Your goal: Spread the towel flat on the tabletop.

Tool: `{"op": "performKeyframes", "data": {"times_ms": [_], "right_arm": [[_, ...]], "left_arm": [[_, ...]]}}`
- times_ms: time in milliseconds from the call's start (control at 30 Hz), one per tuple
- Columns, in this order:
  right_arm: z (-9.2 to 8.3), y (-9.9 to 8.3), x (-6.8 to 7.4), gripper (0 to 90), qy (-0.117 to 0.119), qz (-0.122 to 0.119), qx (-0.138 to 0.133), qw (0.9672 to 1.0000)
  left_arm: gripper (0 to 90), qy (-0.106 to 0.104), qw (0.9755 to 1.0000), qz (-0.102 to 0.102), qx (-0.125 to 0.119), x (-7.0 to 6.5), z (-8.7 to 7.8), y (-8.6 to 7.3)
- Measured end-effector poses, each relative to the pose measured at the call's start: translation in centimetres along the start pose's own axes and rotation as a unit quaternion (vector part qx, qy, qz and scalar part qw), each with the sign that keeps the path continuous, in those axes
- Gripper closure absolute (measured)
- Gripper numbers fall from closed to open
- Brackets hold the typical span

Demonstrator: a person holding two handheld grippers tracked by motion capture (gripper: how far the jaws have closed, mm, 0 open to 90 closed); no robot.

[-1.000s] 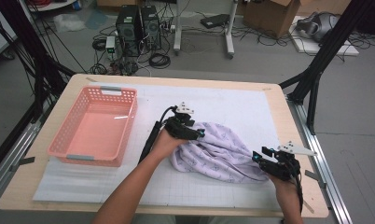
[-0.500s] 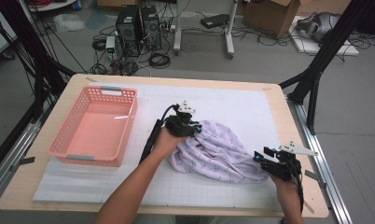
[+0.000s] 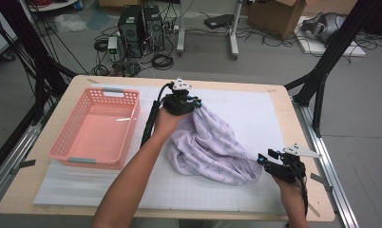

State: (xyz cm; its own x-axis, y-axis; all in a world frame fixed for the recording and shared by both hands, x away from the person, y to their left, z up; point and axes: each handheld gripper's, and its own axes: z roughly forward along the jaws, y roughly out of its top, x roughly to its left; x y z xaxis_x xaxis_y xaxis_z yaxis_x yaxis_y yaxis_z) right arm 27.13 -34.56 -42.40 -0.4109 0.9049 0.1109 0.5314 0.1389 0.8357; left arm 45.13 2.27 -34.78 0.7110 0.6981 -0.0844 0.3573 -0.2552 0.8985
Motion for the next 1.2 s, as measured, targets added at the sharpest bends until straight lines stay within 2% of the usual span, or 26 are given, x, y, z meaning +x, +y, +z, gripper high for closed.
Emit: {"op": "performKeyframes", "data": {"times_ms": [100, 167, 233, 367, 400, 567, 733, 867, 900, 1067, 1133, 1167, 1200], "right_arm": [[0.0, 0.0, 0.0, 47.8, 0.000, 0.000, 0.000, 1.0000], [0.0, -0.1, 0.0, 47.8, 0.000, -0.002, 0.000, 1.0000], [0.0, -0.1, 0.0, 47.8, 0.000, 0.001, 0.001, 1.0000], [0.1, -0.1, -0.1, 47.7, 0.001, 0.000, 0.001, 1.0000], [0.1, -0.1, -0.1, 47.6, 0.001, 0.000, 0.001, 1.0000], [0.1, -0.2, -0.2, 47.0, -0.001, 0.003, 0.001, 1.0000], [0.0, -0.2, -0.2, 46.9, -0.002, 0.001, 0.001, 1.0000], [-0.1, -0.3, -0.2, 46.7, -0.003, 0.001, 0.000, 1.0000], [-0.2, -0.3, -0.2, 46.6, -0.004, 0.002, 0.000, 1.0000], [-0.4, -0.6, -0.4, 45.8, -0.004, 0.003, 0.000, 1.0000], [-0.5, -0.7, -0.4, 45.7, -0.006, 0.006, 0.001, 1.0000], [-0.5, -0.7, -0.5, 45.6, -0.006, 0.005, 0.000, 1.0000], [-0.6, -0.7, -0.4, 45.6, -0.006, 0.008, -0.002, 0.9999]], "left_arm": [[77.9, 0.021, 0.9992, -0.009, -0.032, 1.3, 0.3, 0.2], [77.9, 0.032, 0.9989, -0.009, -0.034, 1.8, 0.4, 0.0], [75.7, 0.036, 0.9990, -0.014, -0.024, 1.8, 0.5, -0.2], [47.3, 0.020, 0.9985, -0.049, -0.011, 1.0, 0.6, -0.9], [42.7, 0.012, 0.9987, -0.049, -0.012, 0.6, 0.6, -1.2], [40.9, -0.016, 0.9997, -0.019, -0.003, -1.7, -0.3, -3.0], [37.1, -0.024, 0.9997, -0.002, -0.003, -3.3, -1.4, -5.0], [36.7, -0.038, 0.9992, 0.014, 0.008, -4.1, -2.1, -6.3], [36.6, -0.038, 0.9990, 0.023, 0.012, -4.3, -2.3, -6.6], [37.8, -0.071, 0.9958, 0.044, 0.035, -5.5, -2.9, -8.3], [37.7, -0.091, 0.9938, 0.048, 0.043, -6.1, -2.9, -9.1], [37.3, -0.107, 0.9919, 0.048, 0.049, -6.3, -2.8, -9.5], [36.6, -0.113, 0.9901, 0.057, 0.059, -6.7, -2.7, -9.7]]}}
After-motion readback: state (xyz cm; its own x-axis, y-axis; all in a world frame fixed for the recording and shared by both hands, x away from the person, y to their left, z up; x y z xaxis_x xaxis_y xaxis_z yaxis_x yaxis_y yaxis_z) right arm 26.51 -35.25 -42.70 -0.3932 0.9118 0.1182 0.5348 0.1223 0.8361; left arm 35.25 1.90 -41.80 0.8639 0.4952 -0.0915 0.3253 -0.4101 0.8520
